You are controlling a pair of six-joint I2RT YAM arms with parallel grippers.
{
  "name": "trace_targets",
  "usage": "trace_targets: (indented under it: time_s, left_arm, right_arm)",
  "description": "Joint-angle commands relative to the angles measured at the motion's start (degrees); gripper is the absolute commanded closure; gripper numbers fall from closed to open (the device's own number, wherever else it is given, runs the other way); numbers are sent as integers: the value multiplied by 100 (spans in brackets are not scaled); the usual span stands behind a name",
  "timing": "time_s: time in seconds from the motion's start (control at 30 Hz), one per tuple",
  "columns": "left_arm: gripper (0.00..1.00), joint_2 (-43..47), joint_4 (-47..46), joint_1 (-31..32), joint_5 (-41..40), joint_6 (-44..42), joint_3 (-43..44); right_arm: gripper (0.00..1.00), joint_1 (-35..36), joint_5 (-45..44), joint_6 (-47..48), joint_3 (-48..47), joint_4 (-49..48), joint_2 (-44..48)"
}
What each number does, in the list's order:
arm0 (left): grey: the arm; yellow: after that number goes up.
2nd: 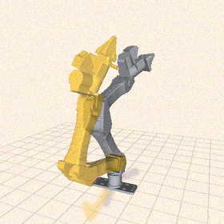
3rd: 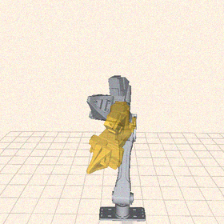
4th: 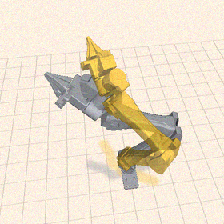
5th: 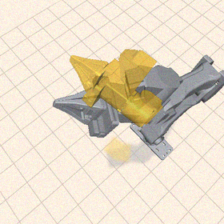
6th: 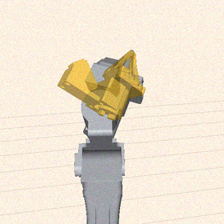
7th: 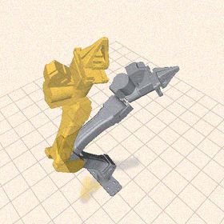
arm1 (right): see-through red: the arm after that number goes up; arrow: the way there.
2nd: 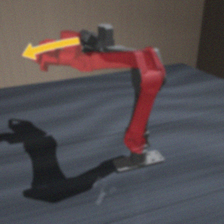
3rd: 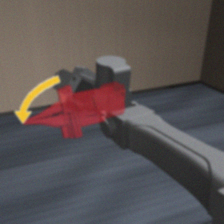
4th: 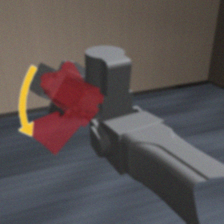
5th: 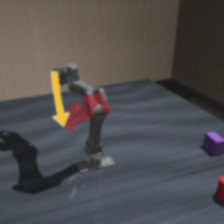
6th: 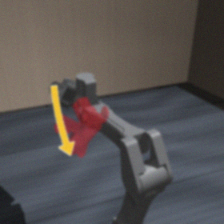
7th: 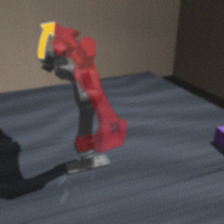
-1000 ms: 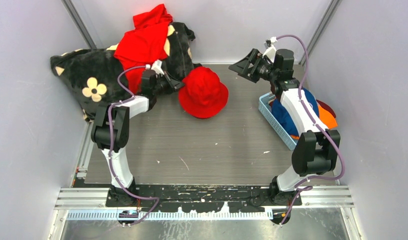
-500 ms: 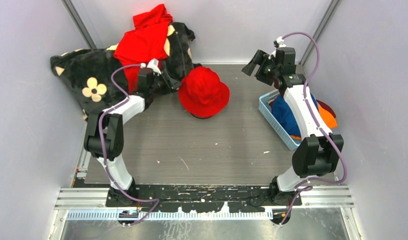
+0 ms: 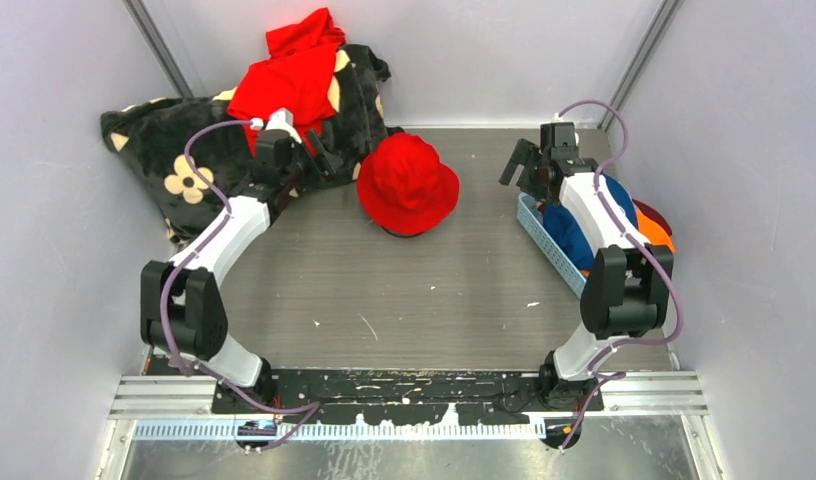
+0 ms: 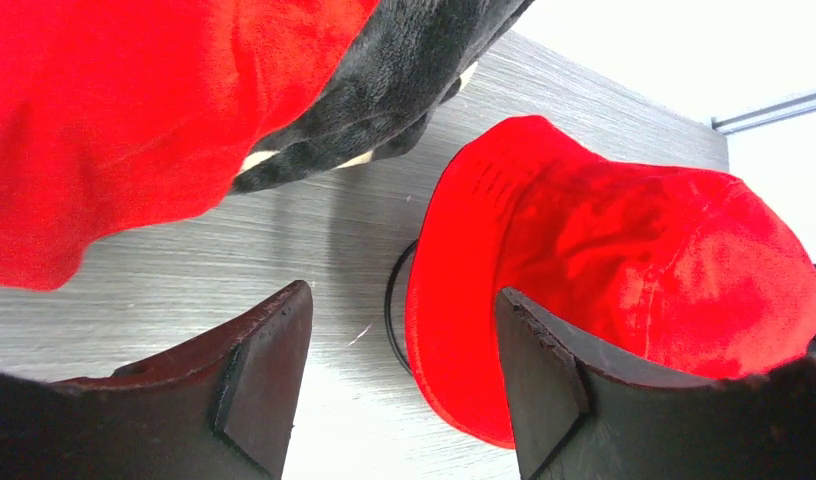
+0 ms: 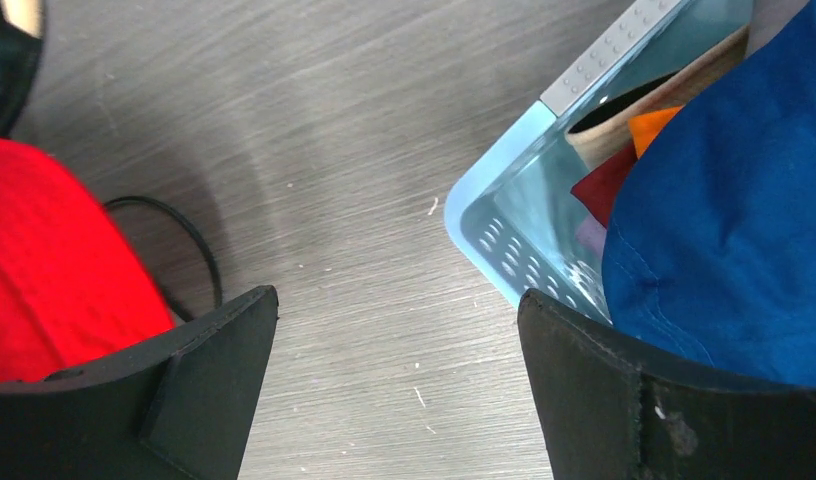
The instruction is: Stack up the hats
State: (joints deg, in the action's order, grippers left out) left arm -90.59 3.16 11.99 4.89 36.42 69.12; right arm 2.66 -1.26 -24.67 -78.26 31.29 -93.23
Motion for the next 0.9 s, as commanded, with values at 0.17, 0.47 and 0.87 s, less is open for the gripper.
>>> trace_targets:
  time_s: [0.17,0.47,0.87]
  left_arm:
    - [33,1076,228,14,-381,-293,104]
    - [33,1318,297,15,-216,-311,167]
    - [33,1237,223,23,-13,-145,256]
  right_arm:
    - [6,-72,43,-189,54,-515,-559]
    - [6,-72,267,-236,-612,-667,-1346]
    - [6,-72,592,-388,-1886,-1085,-2371]
